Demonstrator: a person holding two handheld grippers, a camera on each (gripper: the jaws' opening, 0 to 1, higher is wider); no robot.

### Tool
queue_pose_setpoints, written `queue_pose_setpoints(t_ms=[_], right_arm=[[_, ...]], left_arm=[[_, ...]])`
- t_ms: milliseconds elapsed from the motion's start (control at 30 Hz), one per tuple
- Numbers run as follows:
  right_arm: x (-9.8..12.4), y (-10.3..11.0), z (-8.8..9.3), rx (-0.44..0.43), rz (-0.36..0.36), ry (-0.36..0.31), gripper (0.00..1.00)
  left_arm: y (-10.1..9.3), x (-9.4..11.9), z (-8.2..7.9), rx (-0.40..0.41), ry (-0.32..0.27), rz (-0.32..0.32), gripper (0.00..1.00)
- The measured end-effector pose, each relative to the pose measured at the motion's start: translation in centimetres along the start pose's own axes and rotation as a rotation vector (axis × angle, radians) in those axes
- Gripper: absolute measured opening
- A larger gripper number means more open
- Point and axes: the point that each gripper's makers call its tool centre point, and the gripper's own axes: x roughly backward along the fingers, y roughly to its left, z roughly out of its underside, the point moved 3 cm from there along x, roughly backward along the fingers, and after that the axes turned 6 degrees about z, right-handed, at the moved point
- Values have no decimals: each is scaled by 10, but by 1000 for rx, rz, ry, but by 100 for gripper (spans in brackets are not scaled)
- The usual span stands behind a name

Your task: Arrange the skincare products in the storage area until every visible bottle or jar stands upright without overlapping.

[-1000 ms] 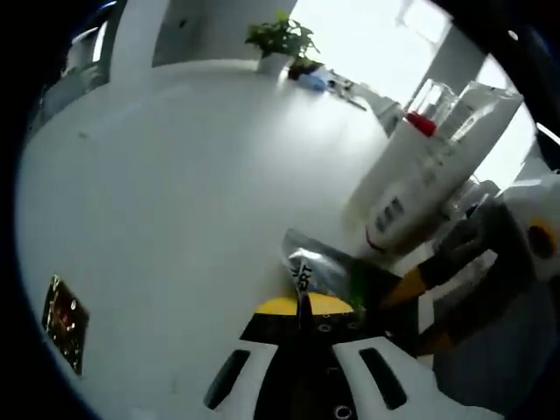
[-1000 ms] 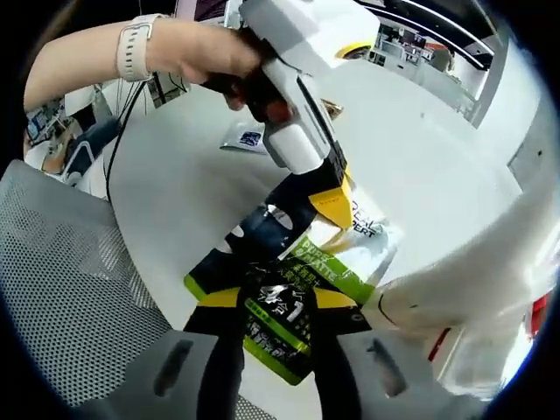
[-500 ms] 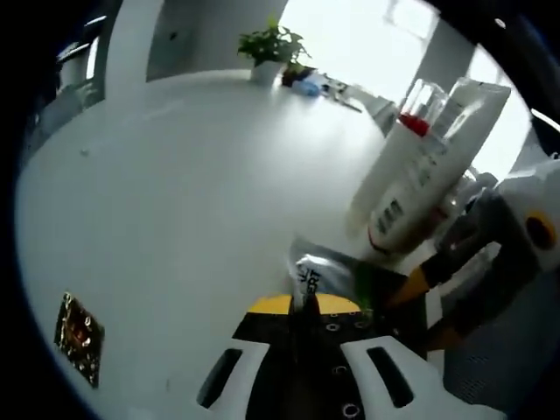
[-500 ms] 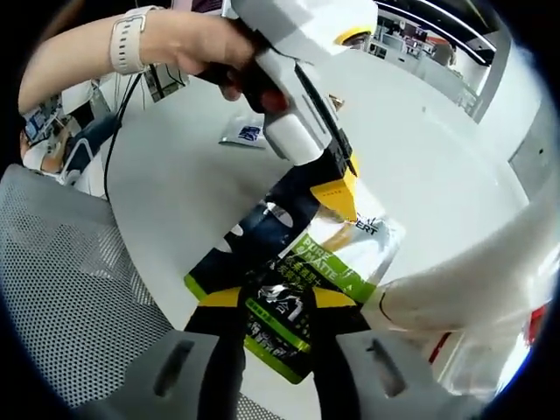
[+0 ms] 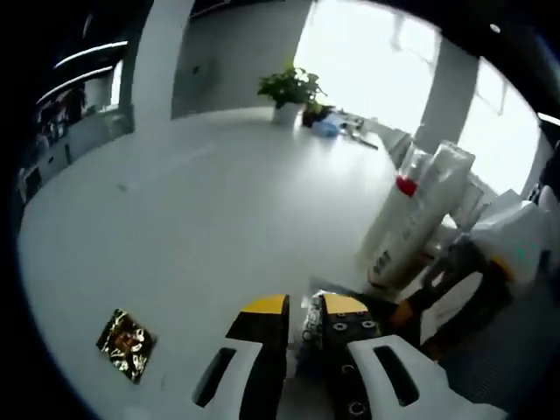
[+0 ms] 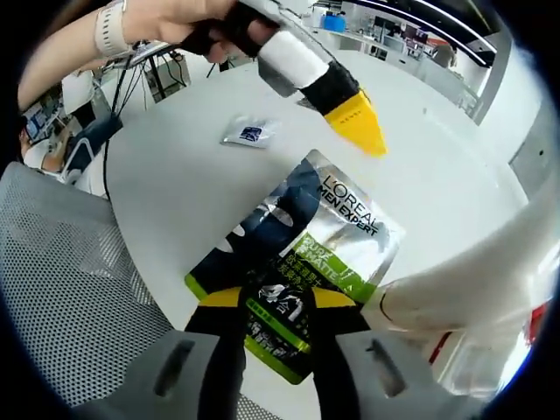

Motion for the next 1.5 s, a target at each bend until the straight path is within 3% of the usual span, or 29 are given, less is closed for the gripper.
queue_pose_setpoints(t_ms=[100, 200, 400, 600, 833, 933, 1133, 1333, 1500], right_arm=[[0, 0, 0, -1, -1, 1, 28], [0, 0, 0, 0, 0, -2, 28], [0, 0, 0, 0, 0, -4, 28], [0, 1, 0, 10, -2, -4, 28], [0, 0, 0, 12, -2, -3, 28], [0, 0, 0, 19, -4, -3, 28], [0, 0, -1, 18, -5, -1, 28], [0, 0, 0, 16, -5, -2, 28], [0, 0, 0, 13, -4, -3, 28]], left_arm=[[-3, -2, 11, -29, 53, -3, 9], [-8, -5, 17, 14, 40, 23, 15], [-11, -7, 32, 19, 66, 25, 14], [-2, -7, 46, 33, 89, 2, 19], [-2, -10, 54, 23, 97, 4, 20], [-1, -11, 54, 25, 73, 2, 28], [-4, -12, 64, -35, 127, 13, 29], [-1, -12, 64, -117, 113, -4, 25], [-1, -11, 66, -93, 73, -11, 25]])
